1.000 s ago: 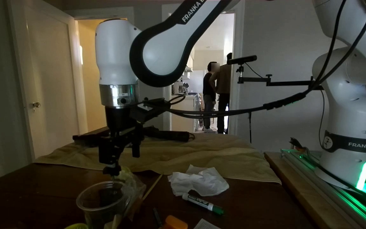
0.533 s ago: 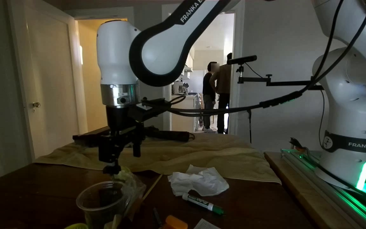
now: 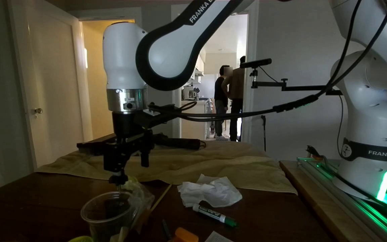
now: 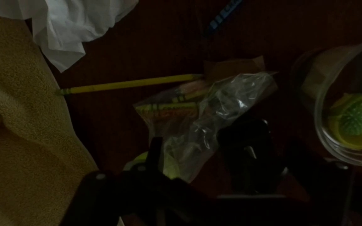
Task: Move the black clamp forwards.
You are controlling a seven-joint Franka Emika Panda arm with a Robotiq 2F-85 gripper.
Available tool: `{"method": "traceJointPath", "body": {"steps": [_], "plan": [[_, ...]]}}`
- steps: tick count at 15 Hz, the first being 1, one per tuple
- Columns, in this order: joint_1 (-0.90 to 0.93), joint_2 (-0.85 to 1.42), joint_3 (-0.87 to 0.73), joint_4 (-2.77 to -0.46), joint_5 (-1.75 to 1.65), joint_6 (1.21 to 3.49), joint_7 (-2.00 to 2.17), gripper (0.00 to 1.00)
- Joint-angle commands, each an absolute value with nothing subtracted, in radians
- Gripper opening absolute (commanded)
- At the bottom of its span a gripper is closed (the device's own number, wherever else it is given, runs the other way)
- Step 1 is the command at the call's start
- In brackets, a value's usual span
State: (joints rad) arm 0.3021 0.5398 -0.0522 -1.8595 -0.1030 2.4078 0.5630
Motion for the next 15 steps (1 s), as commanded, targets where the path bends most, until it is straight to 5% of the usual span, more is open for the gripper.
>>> {"method": "traceJointPath", "body": {"steps": [1, 10, 11, 12, 13, 15], "plan": [[0.293, 0.531, -0.041, -1.875, -0.087, 2.427, 0.579, 0.74], [0.274, 0.53, -0.043, -1.886, -0.099, 2.48, 0.537, 0.14], [0.276, 0.529, -0.044, -1.888, -0.107, 2.489, 0.529, 0.14], [0.278, 0.528, -0.045, -1.888, -0.108, 2.488, 0.525, 0.51], [0.282, 0.527, -0.048, -1.891, -0.114, 2.491, 0.523, 0.45], [0.285, 0.522, -0.045, -1.894, -0.113, 2.472, 0.516, 0.53]]}}
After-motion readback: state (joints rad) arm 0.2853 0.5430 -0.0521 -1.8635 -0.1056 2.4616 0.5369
